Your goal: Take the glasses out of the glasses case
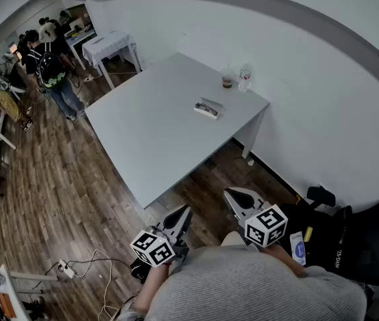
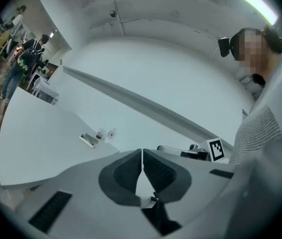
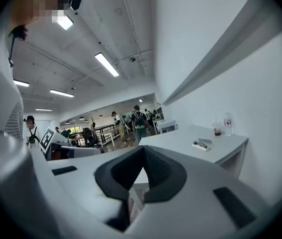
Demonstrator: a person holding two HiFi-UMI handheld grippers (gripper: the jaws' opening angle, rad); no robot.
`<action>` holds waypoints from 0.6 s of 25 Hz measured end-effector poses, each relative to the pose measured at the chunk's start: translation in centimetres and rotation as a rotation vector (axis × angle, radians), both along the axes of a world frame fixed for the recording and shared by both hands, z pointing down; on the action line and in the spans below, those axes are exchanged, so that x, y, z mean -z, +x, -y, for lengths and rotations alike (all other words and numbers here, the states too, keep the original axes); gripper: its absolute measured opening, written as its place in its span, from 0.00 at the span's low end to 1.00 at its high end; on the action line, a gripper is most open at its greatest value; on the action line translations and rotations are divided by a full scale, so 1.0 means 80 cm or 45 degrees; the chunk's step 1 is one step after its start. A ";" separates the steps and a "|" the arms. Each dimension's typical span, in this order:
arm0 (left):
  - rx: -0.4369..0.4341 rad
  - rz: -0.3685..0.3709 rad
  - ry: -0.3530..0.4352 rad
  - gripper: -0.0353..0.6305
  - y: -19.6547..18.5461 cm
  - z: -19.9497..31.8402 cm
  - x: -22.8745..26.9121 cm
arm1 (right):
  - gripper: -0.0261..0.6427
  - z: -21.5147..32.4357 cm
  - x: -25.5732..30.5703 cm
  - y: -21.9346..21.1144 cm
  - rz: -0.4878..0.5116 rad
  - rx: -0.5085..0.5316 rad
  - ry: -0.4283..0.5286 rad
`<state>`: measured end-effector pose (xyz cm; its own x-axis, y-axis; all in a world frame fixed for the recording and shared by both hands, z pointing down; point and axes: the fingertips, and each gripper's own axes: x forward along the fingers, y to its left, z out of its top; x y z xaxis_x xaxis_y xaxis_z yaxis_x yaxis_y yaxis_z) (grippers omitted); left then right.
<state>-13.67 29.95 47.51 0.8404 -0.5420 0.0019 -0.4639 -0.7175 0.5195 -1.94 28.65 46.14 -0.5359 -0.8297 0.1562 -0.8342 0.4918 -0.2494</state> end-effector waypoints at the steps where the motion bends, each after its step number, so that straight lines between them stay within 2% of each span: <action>1: 0.001 0.001 0.002 0.08 -0.002 0.000 0.001 | 0.06 0.000 0.000 -0.003 -0.001 0.003 0.000; 15: 0.003 0.002 0.008 0.08 -0.007 0.002 0.002 | 0.06 0.001 0.003 -0.005 -0.003 -0.002 0.009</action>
<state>-14.19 29.81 47.37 0.8393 -0.5437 0.0001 -0.4663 -0.7198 0.5142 -2.32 28.56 45.90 -0.5343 -0.8315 0.1517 -0.8356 0.4924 -0.2436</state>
